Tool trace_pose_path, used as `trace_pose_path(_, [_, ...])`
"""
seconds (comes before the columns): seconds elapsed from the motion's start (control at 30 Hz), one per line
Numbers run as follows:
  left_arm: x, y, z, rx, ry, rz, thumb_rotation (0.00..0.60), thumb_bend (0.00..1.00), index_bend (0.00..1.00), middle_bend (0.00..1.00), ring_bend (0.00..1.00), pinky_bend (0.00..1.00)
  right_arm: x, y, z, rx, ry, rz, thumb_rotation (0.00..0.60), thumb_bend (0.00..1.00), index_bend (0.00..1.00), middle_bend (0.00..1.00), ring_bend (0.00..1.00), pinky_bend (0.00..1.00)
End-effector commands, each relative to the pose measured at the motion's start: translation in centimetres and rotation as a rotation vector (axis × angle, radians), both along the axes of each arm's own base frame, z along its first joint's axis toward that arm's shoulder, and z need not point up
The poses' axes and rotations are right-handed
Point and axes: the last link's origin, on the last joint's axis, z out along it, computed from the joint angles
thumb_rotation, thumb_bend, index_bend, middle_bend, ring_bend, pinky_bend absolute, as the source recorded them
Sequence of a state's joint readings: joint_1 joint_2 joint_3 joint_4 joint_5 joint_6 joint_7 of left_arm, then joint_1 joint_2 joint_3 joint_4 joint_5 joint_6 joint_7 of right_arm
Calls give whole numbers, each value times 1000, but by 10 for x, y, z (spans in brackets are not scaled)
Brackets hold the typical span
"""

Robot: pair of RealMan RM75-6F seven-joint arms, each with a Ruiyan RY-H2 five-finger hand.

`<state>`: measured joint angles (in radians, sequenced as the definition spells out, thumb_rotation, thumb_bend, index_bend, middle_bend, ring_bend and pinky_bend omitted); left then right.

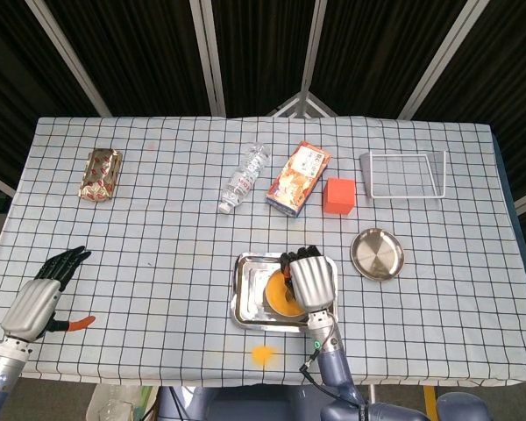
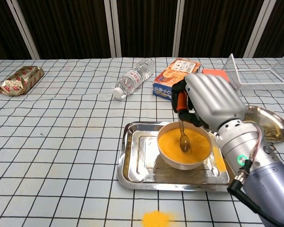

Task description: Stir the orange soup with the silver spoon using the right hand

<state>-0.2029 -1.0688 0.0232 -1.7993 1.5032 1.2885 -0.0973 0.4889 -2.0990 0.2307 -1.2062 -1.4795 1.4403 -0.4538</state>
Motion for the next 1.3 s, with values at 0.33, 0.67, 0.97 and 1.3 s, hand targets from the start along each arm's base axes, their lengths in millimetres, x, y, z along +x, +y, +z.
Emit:
trace_pose_path(0.33, [0,0,0,-5,-3,5,600,22,0,0,0,0,17,-11,1,-19,-31,17,600,774,954,732,580,484])
trace_pose_path(0.67, [0,0,0,-10,-7,4,600,22,0,0,0,0,13,-13,18,-70,6,30,600,774,954,732,581,484])
trace_pose_path(0.97, [1,-1,-1,-11,-8,7,600,22,0,0,0,0,9,-11,11,-42,5,8,600,774,954,732,580,484])
trace_pose_path(1.3, [1,1,-1,-17,-12,9,600,22,0,0,0,0,14,-16,2,-32,-11,4,600,776,954,732,580,484])
